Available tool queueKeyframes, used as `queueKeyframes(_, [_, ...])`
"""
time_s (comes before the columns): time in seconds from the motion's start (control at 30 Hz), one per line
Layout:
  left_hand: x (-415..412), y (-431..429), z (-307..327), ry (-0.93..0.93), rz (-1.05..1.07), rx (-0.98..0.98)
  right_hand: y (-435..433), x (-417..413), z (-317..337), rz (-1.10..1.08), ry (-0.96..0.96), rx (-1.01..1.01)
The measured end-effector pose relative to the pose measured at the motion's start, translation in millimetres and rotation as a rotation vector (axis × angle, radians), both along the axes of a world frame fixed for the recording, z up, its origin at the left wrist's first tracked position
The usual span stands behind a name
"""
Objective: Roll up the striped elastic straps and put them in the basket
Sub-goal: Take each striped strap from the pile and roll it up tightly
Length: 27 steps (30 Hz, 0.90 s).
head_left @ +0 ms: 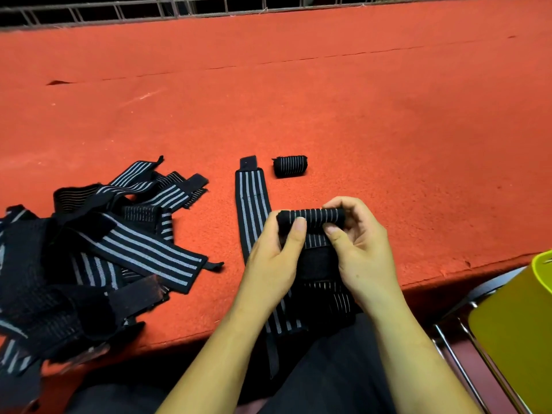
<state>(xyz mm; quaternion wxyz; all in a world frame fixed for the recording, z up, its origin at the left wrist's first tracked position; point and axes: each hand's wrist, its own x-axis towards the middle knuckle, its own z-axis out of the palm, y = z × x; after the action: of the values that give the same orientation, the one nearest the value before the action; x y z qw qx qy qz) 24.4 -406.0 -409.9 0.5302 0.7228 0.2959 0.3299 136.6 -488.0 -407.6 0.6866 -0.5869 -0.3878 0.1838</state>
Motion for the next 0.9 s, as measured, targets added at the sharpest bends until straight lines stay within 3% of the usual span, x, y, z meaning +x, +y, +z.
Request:
queueKeyframes(0.27, [2.9, 2.1, -3.2, -0.056, 0.062, 0.038, -1.3, -7.9, -1.0, 0.010, 0.076, -0.056])
queueKeyframes(0.43, [-2.7, -0.7, -4.5, 0.079, -0.055, 0.084, -2.5, -4.6, -7.6, 0.054, -0.071, -0.267])
queueKeyframes(0.53, [-5.8, 0.6, -7.6, 0.073, -0.074, 0.115, -4.5, -0.8, -5.3, 0.069, -0.082, -0.213])
queueKeyframes(0.6, [-5.8, 2.4, -10.4, 0.039, -0.061, 0.120, -4.9, -0.5, -2.6, 0.106, 0.014, -0.119])
queueKeyframes(0.9, [-1.0, 6.7, -1.3, -0.039, -0.005, -0.076, -3.3, -6.0, -7.0, 0.139, 0.001, -0.011])
